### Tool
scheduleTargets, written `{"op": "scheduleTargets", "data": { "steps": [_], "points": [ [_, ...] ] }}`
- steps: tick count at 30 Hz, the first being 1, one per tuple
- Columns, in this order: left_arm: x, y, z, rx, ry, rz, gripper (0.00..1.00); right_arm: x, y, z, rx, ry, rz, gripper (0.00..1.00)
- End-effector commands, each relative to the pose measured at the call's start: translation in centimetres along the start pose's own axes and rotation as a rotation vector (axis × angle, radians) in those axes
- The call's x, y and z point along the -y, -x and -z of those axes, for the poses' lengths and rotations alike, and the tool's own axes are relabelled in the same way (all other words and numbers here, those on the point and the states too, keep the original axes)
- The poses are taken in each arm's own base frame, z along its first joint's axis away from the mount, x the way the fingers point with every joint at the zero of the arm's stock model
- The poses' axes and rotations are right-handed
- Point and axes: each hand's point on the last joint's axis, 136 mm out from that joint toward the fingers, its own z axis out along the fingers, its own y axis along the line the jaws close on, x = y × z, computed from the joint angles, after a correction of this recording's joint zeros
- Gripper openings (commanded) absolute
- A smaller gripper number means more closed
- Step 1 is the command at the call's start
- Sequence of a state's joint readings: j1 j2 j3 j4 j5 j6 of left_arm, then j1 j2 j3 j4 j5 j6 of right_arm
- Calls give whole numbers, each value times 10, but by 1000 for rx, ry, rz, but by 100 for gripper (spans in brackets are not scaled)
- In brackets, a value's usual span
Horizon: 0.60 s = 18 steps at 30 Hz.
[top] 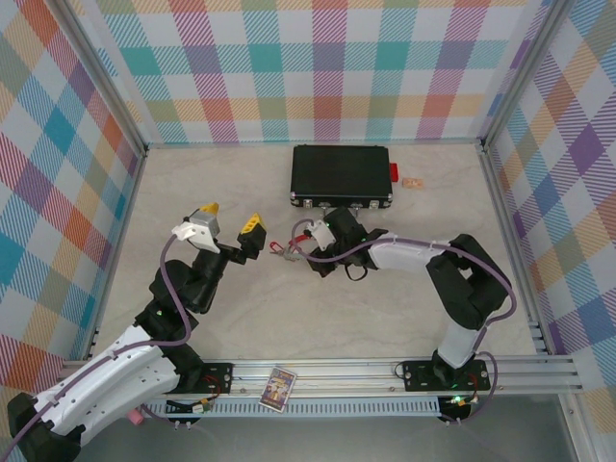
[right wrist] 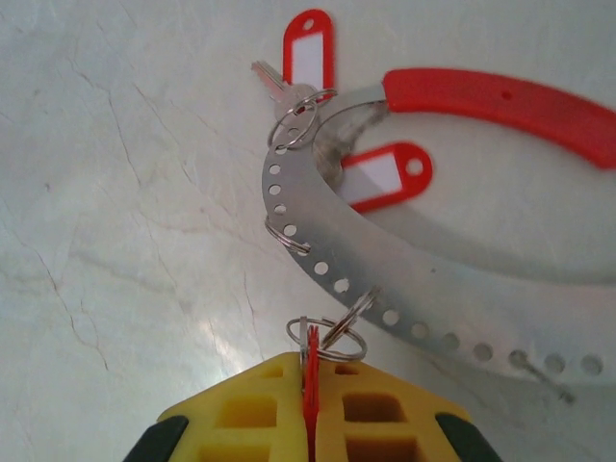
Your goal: Put the keys on the keyring
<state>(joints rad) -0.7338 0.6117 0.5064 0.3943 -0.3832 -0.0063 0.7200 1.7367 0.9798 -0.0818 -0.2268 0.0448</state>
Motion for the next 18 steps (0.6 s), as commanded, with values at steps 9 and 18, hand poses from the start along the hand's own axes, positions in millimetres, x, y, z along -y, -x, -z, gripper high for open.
{"op": "scheduleTargets", "data": {
  "steps": [9,18],
  "points": [
    [2,8,2,37,-14,2,100,11,-44,17,-125,-66,-82,0],
    [2,9,2,39,-15,3,100,24,-72,26,-196,-137,-153,0]
  ]
}}
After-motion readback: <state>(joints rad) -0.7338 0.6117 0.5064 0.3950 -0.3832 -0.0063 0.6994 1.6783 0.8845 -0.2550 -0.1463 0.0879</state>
